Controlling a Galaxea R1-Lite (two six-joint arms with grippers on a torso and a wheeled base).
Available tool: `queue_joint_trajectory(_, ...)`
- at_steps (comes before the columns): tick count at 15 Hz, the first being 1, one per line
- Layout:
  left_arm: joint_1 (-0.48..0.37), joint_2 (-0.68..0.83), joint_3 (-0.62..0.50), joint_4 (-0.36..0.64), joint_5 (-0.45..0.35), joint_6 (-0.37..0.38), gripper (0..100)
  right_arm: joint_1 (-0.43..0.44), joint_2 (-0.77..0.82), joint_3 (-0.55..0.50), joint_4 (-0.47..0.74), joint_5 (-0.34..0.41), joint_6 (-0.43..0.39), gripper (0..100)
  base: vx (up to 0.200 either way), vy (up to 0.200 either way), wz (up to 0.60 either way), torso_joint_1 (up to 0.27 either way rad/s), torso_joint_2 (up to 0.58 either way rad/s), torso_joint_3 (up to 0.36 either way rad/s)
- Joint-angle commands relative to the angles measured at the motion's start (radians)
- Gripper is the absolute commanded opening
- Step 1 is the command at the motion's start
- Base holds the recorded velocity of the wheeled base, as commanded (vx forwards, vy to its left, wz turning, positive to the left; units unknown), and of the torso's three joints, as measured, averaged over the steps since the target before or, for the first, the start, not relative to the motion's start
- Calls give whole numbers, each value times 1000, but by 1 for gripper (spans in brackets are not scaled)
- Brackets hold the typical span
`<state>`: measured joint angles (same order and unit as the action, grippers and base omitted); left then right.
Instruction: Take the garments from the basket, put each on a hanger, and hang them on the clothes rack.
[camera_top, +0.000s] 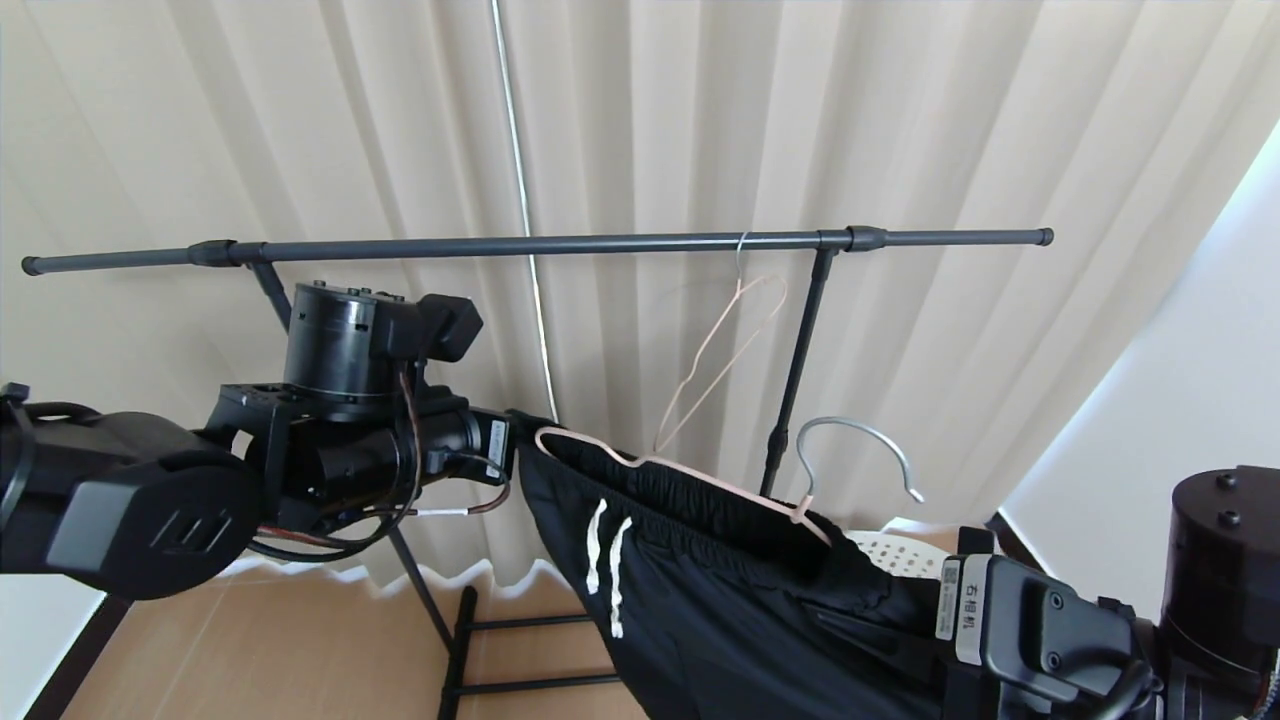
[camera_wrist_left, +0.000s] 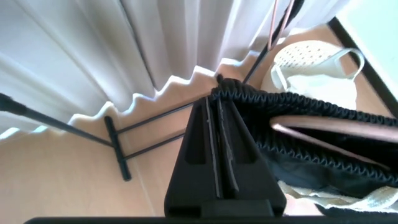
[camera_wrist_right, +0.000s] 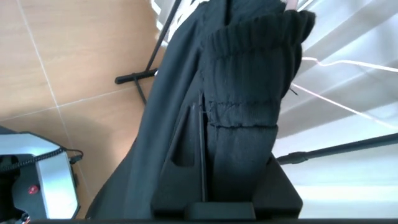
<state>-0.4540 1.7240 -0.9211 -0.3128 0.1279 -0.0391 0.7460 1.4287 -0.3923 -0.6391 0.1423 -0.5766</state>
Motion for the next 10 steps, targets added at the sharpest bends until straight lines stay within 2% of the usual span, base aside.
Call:
queue_joint_trajectory(1, -2, -15, -84, 63, 9, 5, 0, 6, 27, 9, -1, 0, -6, 0, 0, 0, 0, 0, 0, 0)
queue_joint_trajectory(3, -3, -20, -174, 179, 12, 5, 0, 6, 55, 9, -1, 0, -20, 0, 0, 0, 0, 0, 0, 0)
queue_joint_trajectory(5, -8, -27, -223, 254, 32, 7, 0, 6, 79, 9, -2, -1, -20, 0, 0, 0, 0, 0, 0, 0)
queue_joint_trajectory(6, -8, -27, -223, 254, 32, 7, 0, 6, 79, 9, -2, -1, -20, 0, 0, 0, 0, 0, 0, 0)
queue_joint_trajectory(8, -18, -43, -249, 281, 55, 64, 0, 6, 130, 0, -4, -4, -20, 0, 0, 0, 0, 0, 0, 0)
queue_joint_trajectory(10, -20, -43, -251, 281, 62, 82, 0, 6, 144, -3, -20, -4, -20, 0, 0, 0, 0, 0, 0, 0)
